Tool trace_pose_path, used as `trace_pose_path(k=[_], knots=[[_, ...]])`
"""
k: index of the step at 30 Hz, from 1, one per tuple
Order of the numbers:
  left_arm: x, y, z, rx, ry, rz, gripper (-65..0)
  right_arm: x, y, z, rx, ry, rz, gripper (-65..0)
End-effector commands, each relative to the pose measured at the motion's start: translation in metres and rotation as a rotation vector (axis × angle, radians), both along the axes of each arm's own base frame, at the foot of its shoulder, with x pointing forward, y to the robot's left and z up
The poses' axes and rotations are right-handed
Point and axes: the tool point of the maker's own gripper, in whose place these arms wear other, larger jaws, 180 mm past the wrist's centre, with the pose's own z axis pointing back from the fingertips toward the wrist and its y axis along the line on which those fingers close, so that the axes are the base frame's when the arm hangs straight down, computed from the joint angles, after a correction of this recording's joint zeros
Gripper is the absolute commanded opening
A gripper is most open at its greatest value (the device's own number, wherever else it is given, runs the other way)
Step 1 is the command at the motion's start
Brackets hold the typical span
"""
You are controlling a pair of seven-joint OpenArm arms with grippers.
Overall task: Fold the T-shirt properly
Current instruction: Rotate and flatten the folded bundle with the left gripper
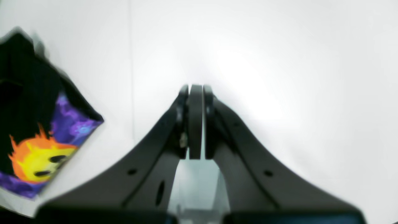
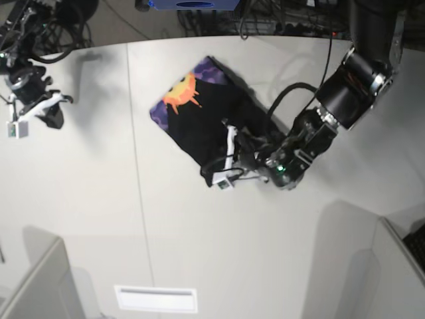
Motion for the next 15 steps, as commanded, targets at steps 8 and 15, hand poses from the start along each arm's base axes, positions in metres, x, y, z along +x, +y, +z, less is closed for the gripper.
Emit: trace_pose_path(k=[8, 15], knots=[[0.033, -0.070, 0.025, 0.088, -0.236, -0.324, -65.0, -0.004, 0.000, 0.003, -0.005, -0.012, 0.010, -65.0], [0.041, -0.111, 0.010, 0.185, -0.435, -0.556, -65.0, -0.011, -0.002, -0.005, 0.001, 0.014, 0.003, -65.0]])
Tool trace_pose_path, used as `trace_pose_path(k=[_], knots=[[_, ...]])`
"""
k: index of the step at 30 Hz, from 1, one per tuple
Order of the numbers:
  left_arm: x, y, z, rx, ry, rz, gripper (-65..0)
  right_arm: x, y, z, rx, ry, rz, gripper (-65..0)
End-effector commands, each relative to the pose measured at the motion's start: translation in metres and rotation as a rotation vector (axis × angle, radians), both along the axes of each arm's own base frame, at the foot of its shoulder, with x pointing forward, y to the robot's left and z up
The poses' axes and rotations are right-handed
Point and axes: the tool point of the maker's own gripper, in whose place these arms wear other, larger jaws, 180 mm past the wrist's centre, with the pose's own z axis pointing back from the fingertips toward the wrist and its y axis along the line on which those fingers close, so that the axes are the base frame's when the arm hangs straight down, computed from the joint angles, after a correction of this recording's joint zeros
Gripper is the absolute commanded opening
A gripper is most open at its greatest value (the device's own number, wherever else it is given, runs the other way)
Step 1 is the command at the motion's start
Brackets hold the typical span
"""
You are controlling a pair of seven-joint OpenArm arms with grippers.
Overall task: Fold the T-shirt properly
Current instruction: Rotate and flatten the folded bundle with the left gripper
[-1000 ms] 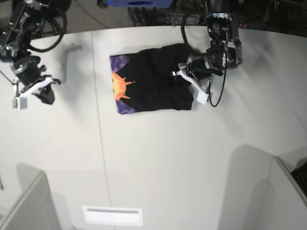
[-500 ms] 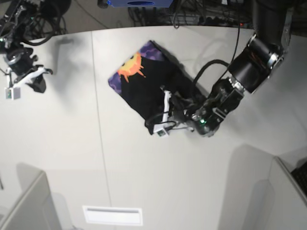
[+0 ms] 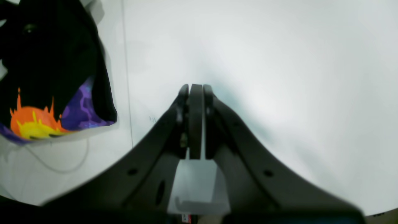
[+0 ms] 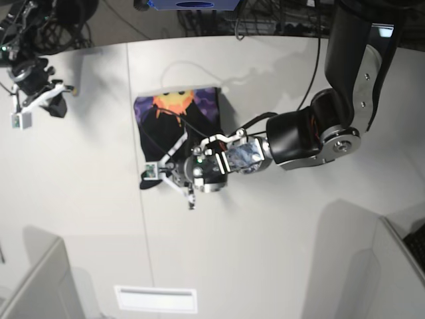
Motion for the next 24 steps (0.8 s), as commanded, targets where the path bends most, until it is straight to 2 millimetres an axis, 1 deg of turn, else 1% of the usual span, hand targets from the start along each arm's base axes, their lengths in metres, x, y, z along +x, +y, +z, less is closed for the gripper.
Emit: trace_pose_path(k=[1, 5, 8, 9, 10, 11, 13, 15, 17, 19, 22, 24], knots=[[0.003, 0.000, 0.000, 0.015, -0.025, -0.021, -65.0, 0.005, -0.004, 0.007, -0.005, -0.034, 0.002, -65.0], [-0.016, -0.006, -0.005, 0.046, -0.005, -0.176, -65.0, -0.002, -0.007, -0.014, 0.030, 0.028, -0.013, -65.0], [-0.018, -0.004, -0.007, 0.048, 0.007, -0.183, -65.0, -0.006, -0.009, -0.026, 0.054, 0.054, -0.035, -65.0], [-0.019, -0.004, -0.007, 0.047, 0.008, -0.183, -65.0, -0.006, -0.009, -0.026, 0.055, 0.054, -0.036, -65.0], [-0.021, 0.000, -0.011, 0.051, 0.017, -0.177, -65.0, -0.004, -0.009, -0.025, 0.056, 0.049, -0.034, -65.0], [-0.028, 0.006, -0.016, 0.051, 0.033, -0.173, -65.0, -0.002, -0.009, -0.025, 0.055, 0.045, -0.034, -65.0], [-0.036, 0.004, -0.010, -0.015, 0.052, -0.152, -65.0, -0.001, -0.009, -0.024, 0.055, 0.042, -0.034, -65.0], [-0.042, 0.003, 0.002, -0.093, 0.059, -0.123, -65.0, 0.004, -0.009, -0.021, 0.055, 0.031, -0.032, -65.0], [-0.042, 0.008, 0.008, -0.135, 0.063, -0.088, -65.0, 0.006, -0.008, -0.021, 0.059, 0.029, -0.034, -65.0], [-0.041, 0.013, 0.006, -0.130, 0.067, -0.075, -65.0, 0.011, -0.007, -0.018, 0.062, 0.013, -0.034, -65.0], [-0.039, 0.017, 0.001, -0.114, 0.061, -0.070, -65.0, 0.015, -0.007, -0.017, 0.063, 0.006, -0.032, -65.0], [-0.036, 0.020, -0.002, -0.088, 0.035, -0.079, -65.0, 0.016, 0.004, -0.020, 0.074, 0.015, -0.002, -65.0]])
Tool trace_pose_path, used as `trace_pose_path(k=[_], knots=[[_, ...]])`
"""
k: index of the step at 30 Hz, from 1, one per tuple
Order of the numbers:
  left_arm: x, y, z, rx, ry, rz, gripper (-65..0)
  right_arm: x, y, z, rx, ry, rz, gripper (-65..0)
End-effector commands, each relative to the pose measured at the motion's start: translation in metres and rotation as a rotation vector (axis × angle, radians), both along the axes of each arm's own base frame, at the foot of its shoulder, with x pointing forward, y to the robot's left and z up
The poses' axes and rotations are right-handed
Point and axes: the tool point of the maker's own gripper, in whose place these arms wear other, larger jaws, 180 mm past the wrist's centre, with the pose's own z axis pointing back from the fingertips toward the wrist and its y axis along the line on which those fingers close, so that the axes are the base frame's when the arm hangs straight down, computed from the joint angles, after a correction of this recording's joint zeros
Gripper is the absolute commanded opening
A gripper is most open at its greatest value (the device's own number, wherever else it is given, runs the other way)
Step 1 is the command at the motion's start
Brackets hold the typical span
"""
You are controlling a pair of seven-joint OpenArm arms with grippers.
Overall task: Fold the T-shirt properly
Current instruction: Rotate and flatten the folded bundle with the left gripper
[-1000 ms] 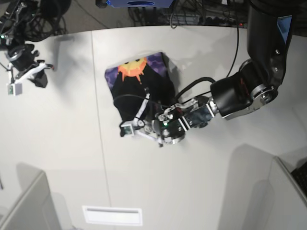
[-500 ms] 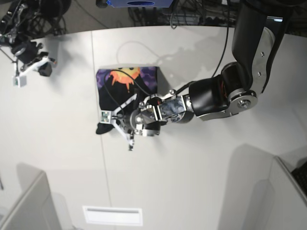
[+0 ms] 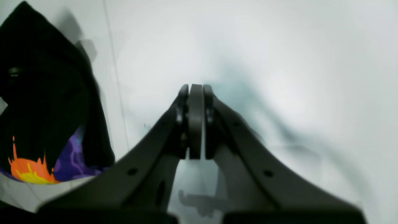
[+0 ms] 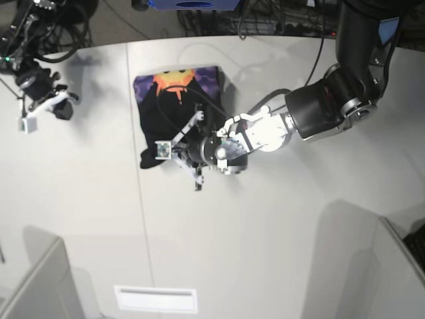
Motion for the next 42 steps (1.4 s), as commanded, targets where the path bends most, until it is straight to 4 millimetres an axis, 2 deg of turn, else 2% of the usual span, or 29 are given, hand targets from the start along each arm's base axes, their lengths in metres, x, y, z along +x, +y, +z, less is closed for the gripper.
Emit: trace_pose_path(k=[1, 2, 4, 9, 14, 23, 28, 31, 37, 40, 42], knots=[[0.010, 0.010, -0.003, 0.068, -0.048, -0.003, -65.0, 0.006, 0.003, 0.008, 0.000, -0.031, 0.020, -65.0], [0.011, 0.010, -0.003, 0.074, -0.056, -0.006, -65.0, 0.006, 0.006, 0.006, 0.003, -0.029, 0.027, -65.0], [0.010, -0.006, 0.001, 0.054, -0.060, -0.018, -65.0, 0.006, 0.008, 0.006, 0.005, -0.029, 0.030, -65.0], [0.009, -0.020, -0.002, 0.054, -0.045, -0.016, -65.0, 0.004, 0.007, 0.005, 0.005, -0.024, 0.028, -65.0], [0.007, -0.021, -0.003, 0.055, -0.043, -0.021, -65.0, -0.003, 0.006, 0.001, 0.003, -0.009, 0.026, -65.0], [0.014, -0.020, 0.002, 0.053, -0.056, -0.015, -65.0, -0.002, 0.006, 0.002, 0.003, -0.010, 0.026, -65.0], [0.030, -0.018, 0.013, 0.057, -0.093, -0.008, -19.9, -0.002, 0.005, 0.002, -0.002, -0.010, 0.027, -65.0], [0.041, -0.018, 0.023, 0.053, -0.116, -0.005, 0.0, -0.002, 0.004, 0.002, -0.006, -0.009, 0.027, -65.0], [0.060, -0.018, 0.041, 0.049, -0.162, -0.002, 0.0, -0.007, -0.001, -0.010, -0.094, 0.045, 0.019, -65.0], [0.073, -0.023, 0.067, -0.017, -0.191, 0.033, 0.0, -0.009, -0.004, -0.013, -0.125, 0.063, 0.018, -65.0], [0.087, -0.017, 0.090, -0.082, -0.215, 0.083, 0.0, -0.009, -0.003, -0.014, -0.130, 0.066, 0.022, -65.0]])
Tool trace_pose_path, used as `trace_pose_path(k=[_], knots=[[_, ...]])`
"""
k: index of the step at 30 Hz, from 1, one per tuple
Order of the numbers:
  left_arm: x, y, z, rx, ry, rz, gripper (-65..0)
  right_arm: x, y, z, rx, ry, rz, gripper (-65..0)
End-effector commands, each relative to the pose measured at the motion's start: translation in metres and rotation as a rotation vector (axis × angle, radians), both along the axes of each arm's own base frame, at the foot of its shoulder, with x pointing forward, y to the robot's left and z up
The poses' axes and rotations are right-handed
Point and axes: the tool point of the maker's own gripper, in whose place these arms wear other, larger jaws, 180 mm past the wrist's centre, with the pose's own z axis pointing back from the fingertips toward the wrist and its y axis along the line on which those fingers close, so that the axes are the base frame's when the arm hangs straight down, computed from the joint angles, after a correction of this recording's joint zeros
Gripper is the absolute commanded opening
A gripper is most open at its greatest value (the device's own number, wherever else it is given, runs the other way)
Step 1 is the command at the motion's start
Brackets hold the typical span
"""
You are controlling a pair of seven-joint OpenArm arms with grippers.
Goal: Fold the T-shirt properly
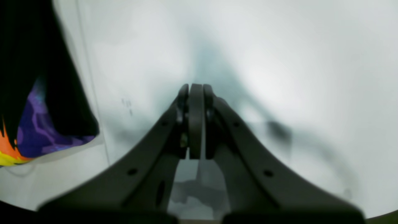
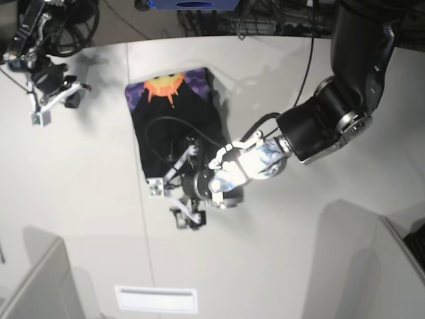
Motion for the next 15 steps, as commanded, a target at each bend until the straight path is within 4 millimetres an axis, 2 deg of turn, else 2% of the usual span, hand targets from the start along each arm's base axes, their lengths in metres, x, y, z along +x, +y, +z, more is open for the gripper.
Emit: trace_pose_path(k=[1, 3, 6, 8, 11, 12, 14, 15], knots=[[0.018, -0.006, 0.034, -0.063, -0.061, 0.011, 0.0, 0.009, -0.004, 0.012, -0.020, -0.046, 0.013, -65.0], [0.020, -0.002, 0.042, -0.104, -0.028, 0.059, 0.0, 0.012, -0.003, 0.018, -0.029, -0.065, 0.019, -65.0], [0.013, -0.010, 0.059, -0.183, 0.003, 0.067, 0.0, 0.019, 0.001, 0.035, -0.055, -0.113, 0.040, -65.0], [0.005, -0.015, 0.080, -0.288, 0.011, 0.075, 0.0, 0.022, 0.004, 0.047, -0.074, -0.142, 0.047, -65.0], [-0.001, 0.023, 0.095, -0.396, 0.021, 0.175, 0.0, 0.015, 0.007, 0.054, -0.097, -0.150, 0.065, -65.0], [-0.005, 0.035, 0.100, -0.426, 0.017, 0.208, -3.1, 0.010, 0.007, 0.054, -0.104, -0.141, 0.070, -65.0], [-0.020, 0.066, 0.099, -0.457, 0.011, 0.287, -23.9, -0.004, 0.008, 0.052, -0.117, -0.117, 0.082, -65.0], [-0.028, 0.080, 0.103, -0.474, -0.007, 0.320, -37.0, -0.011, 0.009, 0.053, -0.124, -0.108, 0.090, -65.0]])
